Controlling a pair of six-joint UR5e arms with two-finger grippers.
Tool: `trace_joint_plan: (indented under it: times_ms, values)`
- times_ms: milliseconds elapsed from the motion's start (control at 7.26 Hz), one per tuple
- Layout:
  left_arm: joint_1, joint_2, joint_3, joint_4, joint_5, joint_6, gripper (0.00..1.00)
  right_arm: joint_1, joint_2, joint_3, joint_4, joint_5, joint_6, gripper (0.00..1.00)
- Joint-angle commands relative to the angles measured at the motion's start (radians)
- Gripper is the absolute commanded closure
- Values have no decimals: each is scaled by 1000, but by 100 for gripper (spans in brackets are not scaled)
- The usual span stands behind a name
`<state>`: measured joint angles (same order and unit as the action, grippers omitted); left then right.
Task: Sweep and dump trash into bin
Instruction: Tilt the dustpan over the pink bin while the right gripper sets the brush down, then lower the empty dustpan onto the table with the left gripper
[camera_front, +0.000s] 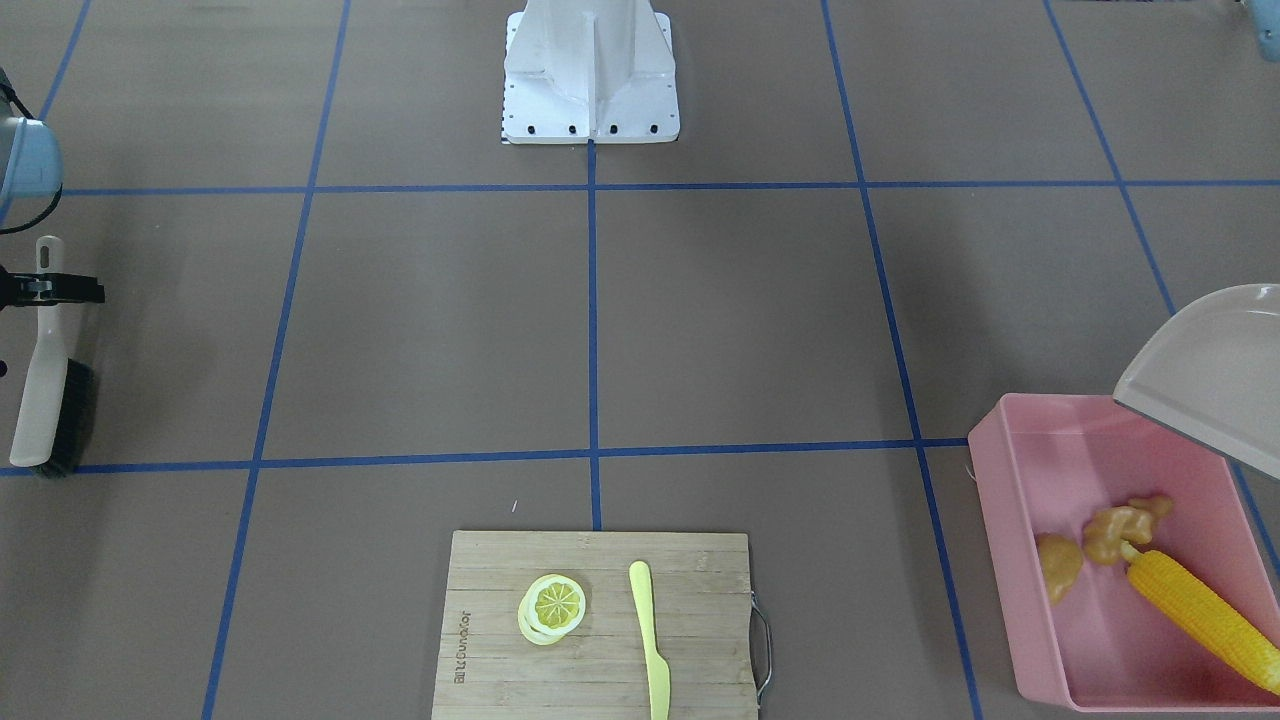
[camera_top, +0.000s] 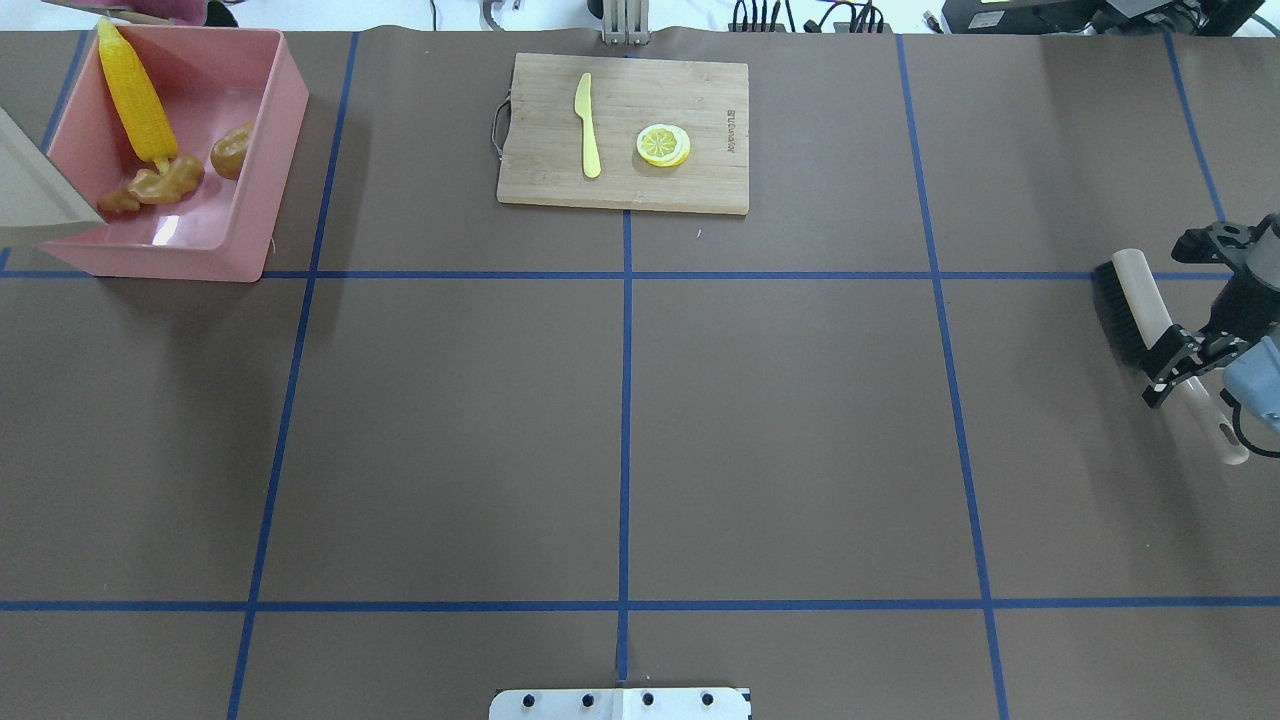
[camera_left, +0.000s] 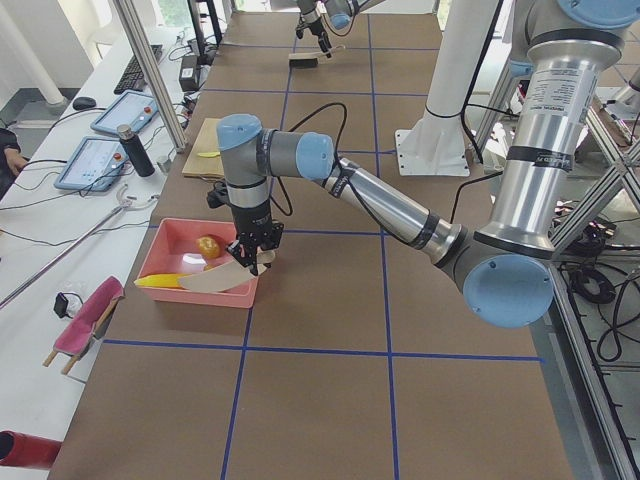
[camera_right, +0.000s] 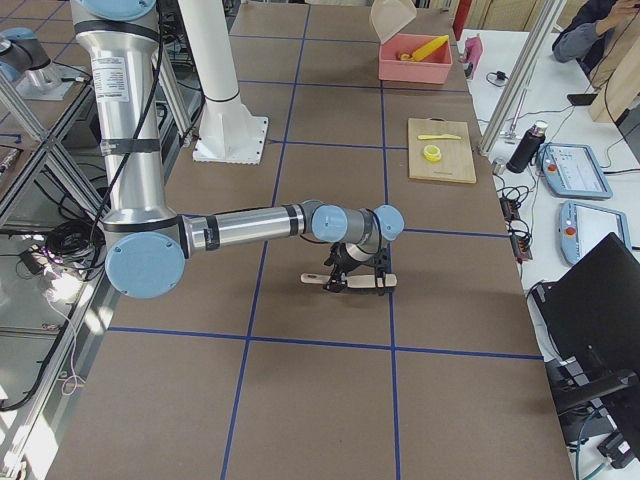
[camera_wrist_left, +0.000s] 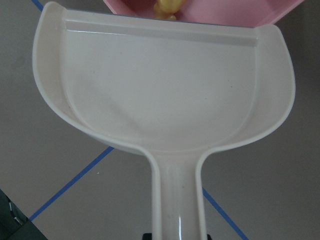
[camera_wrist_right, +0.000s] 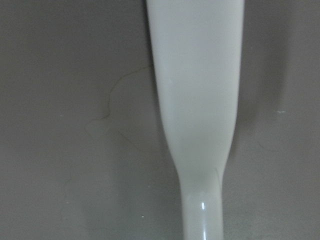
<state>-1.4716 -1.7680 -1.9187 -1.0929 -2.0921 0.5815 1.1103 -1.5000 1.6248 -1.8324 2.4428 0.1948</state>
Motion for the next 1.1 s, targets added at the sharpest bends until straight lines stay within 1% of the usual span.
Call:
trace_joint_plan:
  times_ms: [0, 138, 275, 413, 551, 688, 826, 964]
  values:
    - [-94, -8, -9, 1, -145, 2, 100, 76, 4, 10, 4, -13, -14, 0]
    - [-107, -14, -9, -11, -242, -6, 100, 141, 21, 9, 4, -34, -15, 0]
    - [-104, -27, -8, -18, -372, -11, 100, 201, 23, 7, 8, -98, -14, 0]
    - [-93, -53, 10, -56, -449, -9, 100, 274, 23, 9, 12, -137, -15, 0]
    - [-40, -68, 32, -100, -547, -9, 100, 351, 11, 13, 12, -157, -61, 0]
    - [40, -112, 24, -108, -583, -8, 100, 429, -26, 21, 12, -160, -145, 0]
    - [121, -140, 20, -186, -577, -6, 100, 472, -93, 73, 15, -189, -208, 0]
    - [214, -152, 36, -320, -547, -5, 100, 474, -186, 139, 94, -232, -198, 0]
